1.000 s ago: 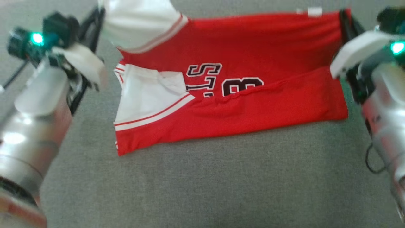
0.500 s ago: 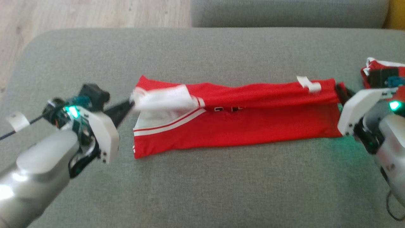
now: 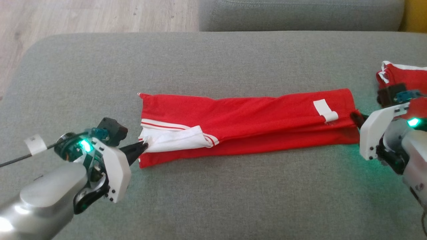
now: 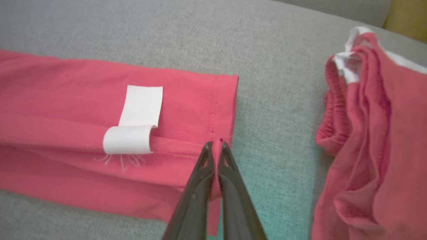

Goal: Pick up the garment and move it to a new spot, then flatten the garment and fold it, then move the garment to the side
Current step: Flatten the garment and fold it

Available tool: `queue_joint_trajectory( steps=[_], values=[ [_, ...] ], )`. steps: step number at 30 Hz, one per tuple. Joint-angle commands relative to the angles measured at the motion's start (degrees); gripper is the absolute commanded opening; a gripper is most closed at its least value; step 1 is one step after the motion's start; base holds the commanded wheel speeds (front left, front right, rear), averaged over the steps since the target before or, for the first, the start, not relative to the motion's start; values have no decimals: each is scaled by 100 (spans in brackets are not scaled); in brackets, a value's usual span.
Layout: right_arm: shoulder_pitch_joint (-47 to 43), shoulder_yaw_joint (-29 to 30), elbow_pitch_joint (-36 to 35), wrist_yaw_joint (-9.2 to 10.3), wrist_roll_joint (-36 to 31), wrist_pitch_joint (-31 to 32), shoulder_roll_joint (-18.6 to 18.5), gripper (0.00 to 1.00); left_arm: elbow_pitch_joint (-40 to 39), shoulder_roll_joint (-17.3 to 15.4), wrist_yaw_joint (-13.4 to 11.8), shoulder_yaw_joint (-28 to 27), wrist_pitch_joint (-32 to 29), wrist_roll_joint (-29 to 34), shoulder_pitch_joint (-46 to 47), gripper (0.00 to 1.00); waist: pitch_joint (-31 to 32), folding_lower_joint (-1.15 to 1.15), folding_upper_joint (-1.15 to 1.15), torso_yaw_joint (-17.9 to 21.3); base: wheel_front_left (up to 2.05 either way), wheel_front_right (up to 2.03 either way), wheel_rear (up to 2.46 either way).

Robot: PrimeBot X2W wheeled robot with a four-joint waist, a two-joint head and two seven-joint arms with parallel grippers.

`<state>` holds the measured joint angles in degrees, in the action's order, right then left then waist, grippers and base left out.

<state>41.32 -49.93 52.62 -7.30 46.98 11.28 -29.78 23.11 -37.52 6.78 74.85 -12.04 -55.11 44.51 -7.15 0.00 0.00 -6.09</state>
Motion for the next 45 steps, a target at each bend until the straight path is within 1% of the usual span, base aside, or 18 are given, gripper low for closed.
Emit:
queue_joint_trajectory(
  steps=[1, 8, 9, 10, 11, 12, 13, 16, 19, 22, 27, 31, 32, 35, 37, 40, 43, 45],
  values=[
    [-28, -58, -88, -19, 37, 34, -209, 0, -5, -207, -70, -219, 44, 74, 197, 0, -17, 0, 0, 6, 0, 0, 0],
    [11, -387, -53, -19, 198, 267, -277, 0, 320, 49, -143, -205, 166, 251, 155, 0, -75, 0, 0, 29, 0, 0, 0],
    [22, -393, -13, -19, 236, 287, -276, 5, 360, 94, -147, -204, 183, 251, 135, 0, -77, 0, 0, 32, 0, 0, 0],
    [35, -392, 22, -19, 265, 277, -265, 100, 402, 139, -155, -203, 204, 247, 113, 0, -76, 0, 0, 33, 0, 0, 0],
    [46, -371, 55, -19, 325, 283, -233, 100, 445, 181, -164, -207, 226, 227, 89, 2, -72, 0, 0, 35, 0, 0, 0],
    [57, -353, 68, -19, 387, 288, -198, 100, 489, 217, -180, -211, 246, 211, 66, 47, -63, 0, 0, 38, 0, 0, 0],
    [71, -340, 78, -19, 438, 291, -173, 100, 528, 246, -181, -212, 252, 187, 39, 100, -50, 0, 0, 42, 0, 0, 0],
    [138, -313, 86, -19, 530, 219, -158, 100, 618, 295, -216, -274, 351, 111, -7, 100, 9, 0, 0, 57, 0, 0, 0],
    [214, -167, 68, -19, 707, 23, -132, 100, 670, 300, -373, -468, 675, 71, 21, 100, 88, 0, 0, 71, 0, 0, 0],
    [279, 49, 47, -19, 897, -294, -85, 100, 695, 313, -643, -798, 1223, 0, 45, 100, 200, 0, 0, 84, 0, 0, 0],
    [285, 439, -21, -19, 1058, -1288, 115, 100, 636, 395, -1047, -1397, 2361, -141, -66, 100, 441, 0, 0, 109, 0, 0, 0],
    [137, 685, -123, -19, 1031, -2228, 384, 100, 395, 505, -1342, -2032, 2680, -244, -332, 100, 658, 0, 0, 135, 0, 0, 0],
    [137, 685, -123, -19, 1031, -2228, 384, 100, 395, 505, -1342, -2032, 2680, -244, -332, 100, 658, 0, 0, 135, 0, 0, 0],
    [-31, 983, -242, -19, 892, -2581, 635, 100, -123, 650, -1611, -2928, 2699, 111, -708, 100, 801, 0, 0, 162, 0, 0, 0],
    [-141, 1335, -436, -19, 589, -2619, 763, 100, -509, 818, -1713, -3562, 2700, 450, -1142, 100, 845, 0, 0, 188, 0, 0, 0],
    [-552, 2326, -1063, -19, -225, -2624, 1006, 100, -975, 1151, -1736, -4371, 2702, 1028, -1838, 100, 848, 0, 0, 211, 0, 0, 0],
    [-1248, 3329, -1792, -19, -1180, -2626, 1431, 100, -1173, 1526, -1623, -4909, 2702, 1564, -2447, 100, 833, 0, 0, 203, 0, 0, 0],
    [-1732, 3813, -2260, -19, -1768, -2626, 1764, 100, -1228, 1795, -1510, -5213, 2702, 1872, -2768, 100, 830, 0, 0, 194, 0, 0, 0]
  ],
)
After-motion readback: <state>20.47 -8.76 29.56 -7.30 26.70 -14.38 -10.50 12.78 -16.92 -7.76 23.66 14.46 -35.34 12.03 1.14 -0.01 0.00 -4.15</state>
